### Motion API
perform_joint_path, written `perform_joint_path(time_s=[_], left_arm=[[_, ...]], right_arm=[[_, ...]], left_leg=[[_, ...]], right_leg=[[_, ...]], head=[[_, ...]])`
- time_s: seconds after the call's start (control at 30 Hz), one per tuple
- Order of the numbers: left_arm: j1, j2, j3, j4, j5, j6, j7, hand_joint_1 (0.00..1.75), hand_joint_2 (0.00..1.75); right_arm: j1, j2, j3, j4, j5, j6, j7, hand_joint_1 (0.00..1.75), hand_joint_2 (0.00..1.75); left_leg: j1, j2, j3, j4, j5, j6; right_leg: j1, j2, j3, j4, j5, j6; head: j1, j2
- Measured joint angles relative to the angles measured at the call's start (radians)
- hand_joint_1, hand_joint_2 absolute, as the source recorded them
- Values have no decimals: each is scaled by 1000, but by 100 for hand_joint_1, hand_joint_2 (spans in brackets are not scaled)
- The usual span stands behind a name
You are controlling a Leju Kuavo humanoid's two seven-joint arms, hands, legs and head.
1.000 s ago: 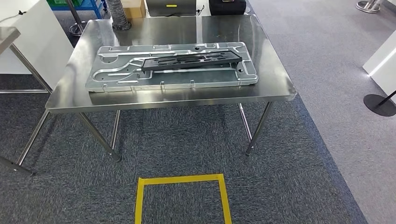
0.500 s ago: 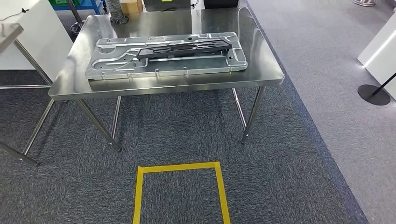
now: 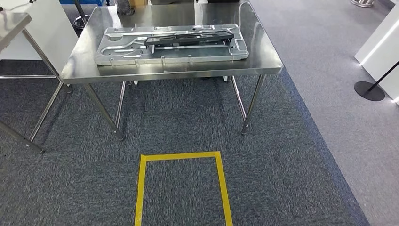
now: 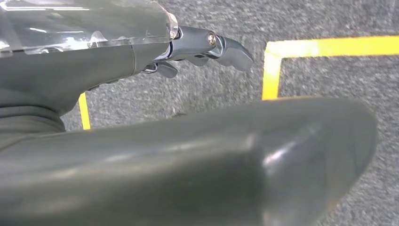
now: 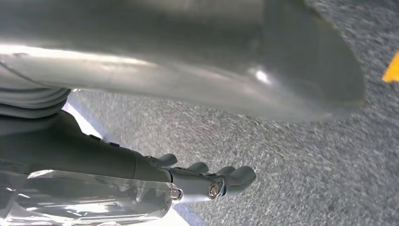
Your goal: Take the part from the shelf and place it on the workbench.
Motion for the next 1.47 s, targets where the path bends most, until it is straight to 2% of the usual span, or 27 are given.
perform_joint_path(time_s=[0.1,0.13,0.17,0.2,0.23,0.27,0.3,0.37,0.4,0.47,0.5,0.6,0.63,0.67,0.7,0.73,0.8,0.87,1.0,1.07,1.13,1.17,1.2,1.23,1.3,1.37,1.47], left_arm=[[-2,-2,0,0,4,4,2,0,0],[-3,-2,0,0,5,5,3,0,0],[-2,-2,0,0,6,6,4,0,0],[-2,-2,0,0,7,7,5,0,0],[-3,-2,0,0,7,8,6,0,0],[-3,-3,0,0,8,9,6,0,0],[-4,-4,0,0,8,10,7,0,0],[-4,-7,0,0,10,14,6,0,0],[-4,-8,0,0,10,15,6,0,0],[-4,-8,0,0,11,17,6,0,0],[-3,-8,0,0,11,18,8,0,0],[-1,-8,0,0,7,24,18,0,0],[0,-8,0,0,5,25,23,0,0],[1,-8,0,0,3,26,27,0,0],[1,-8,0,0,2,26,30,0,0],[2,-8,0,0,2,26,33,0,0],[0,-6,0,0,1,24,35,0,0],[-3,-4,0,0,1,21,34,0,0],[-5,-3,0,0,-6,18,37,0,0],[-9,-3,-1,0,-12,19,45,0,0],[-12,-3,-2,0,-17,25,62,0,0],[-13,-2,-2,0,-19,28,71,0,0],[-13,-2,-2,0,-21,30,80,0,0],[-13,-2,-3,0,-23,31,86,0,0],[-13,-3,-6,0,-26,30,93,0,0],[-15,-3,-10,0,-27,28,96,0,0],[-15,-3,-13,0,-27,27,98,0,0]], right_arm=[[3,0,22,1,24,0,8,0,0],[3,0,30,2,34,0,10,0,0],[3,0,38,2,44,-1,14,0,0],[4,-1,47,2,57,-2,18,0,0],[4,-2,57,2,71,-4,22,0,0],[4,-3,66,2,83,-7,25,0,0],[4,-4,75,1,91,-9,28,0,0],[1,-5,88,1,99,-15,32,0,0],[1,-5,92,1,100,-17,33,0,0],[2,-5,98,2,100,-18,34,0,0],[3,-6,99,2,99,-17,34,0,0],[4,-8,101,3,89,-6,32,0,0],[5,-8,101,3,84,-3,31,0,0],[6,-8,101,3,80,-2,30,0,0],[8,-8,101,3,76,-2,30,0,0],[9,-8,100,3,70,-4,30,0,0],[9,-8,98,3,52,-7,31,0,0],[8,-8,88,3,22,-3,36,0,0],[6,-9,45,3,-51,24,73,0,0],[6,-10,14,4,-92,40,117,0,0],[4,-10,-25,5,-142,52,171,0,0],[4,-9,-45,5,-166,57,199,0,0],[3,-9,-66,5,-187,62,222,0,44],[3,-9,-86,5,-203,66,241,0,87],[0,-9,-119,5,-222,72,258,0,175],[-6,-8,-143,5,-234,75,263,0,175],[-9,-6,-167,5,-242,76,261,0,175]], left_leg=[[-1,3,-47,1,40,13],[-3,4,-65,3,54,12],[-4,5,-83,6,66,11],[-5,6,-103,11,78,10],[-5,6,-122,16,89,8],[-5,6,-139,23,99,6],[-6,5,-154,29,107,3],[-8,5,-170,36,121,-7],[-8,5,-173,36,128,-13],[-4,5,-178,37,136,-27],[-2,2,-185,51,119,-32],[3,-4,-236,203,-9,-45],[5,-4,-253,268,-43,-48],[6,-4,-257,309,-55,-51],[7,-4,-243,313,-47,-53],[8,-4,-207,277,-27,-53],[9,-4,-101,126,12,-50],[6,-5,-44,31,24,-38],[6,-5,-52,16,29,-13],[8,-3,-60,12,39,0],[4,-3,-71,14,45,5],[2,-3,-76,16,47,6],[0,-2,-79,18,48,6],[-2,-3,-81,20,49,6],[-4,-3,-80,23,49,4],[-7,-2,-82,27,50,-3],[-7,-2,-87,26,54,-16]], right_leg=[[-5,4,-39,156,-153,12],[-6,4,-47,218,-182,15],[-6,4,-45,257,-186,16],[-5,4,-26,266,-167,15],[-5,4,10,237,-137,13],[-4,5,63,175,-115,8],[-1,5,126,92,-112,2],[5,3,212,-38,-138,-11],[9,3,227,-68,-148,-18],[9,1,218,-77,-135,-34],[7,0,211,-79,-124,-42],[5,-3,179,-80,-94,-54],[5,-3,167,-79,-85,-54],[5,-3,156,-77,-78,-52],[5,-3,145,-75,-72,-50],[4,-3,136,-70,-67,-47],[3,-3,121,-58,-63,-41],[5,-3,111,-46,-60,-31],[4,-1,98,-25,-65,-9],[1,2,62,55,-119,0],[-2,4,1,191,-190,5],[-3,4,-20,240,-206,6],[-3,4,-23,254,-202,5],[-3,4,-5,226,-179,2],[0,4,70,86,-114,-10],[6,4,119,-18,-82,-21],[12,3,121,-37,-80,-27]], head=[[0,0],[0,0],[0,0],[0,0],[0,0],[0,0],[0,0],[0,0],[0,0],[0,0],[0,0],[0,0],[0,0],[0,0],[0,0],[0,0],[0,0],[0,0],[0,0],[0,0],[0,0],[0,0],[0,0],[0,0],[0,0],[0,0],[0,0]])
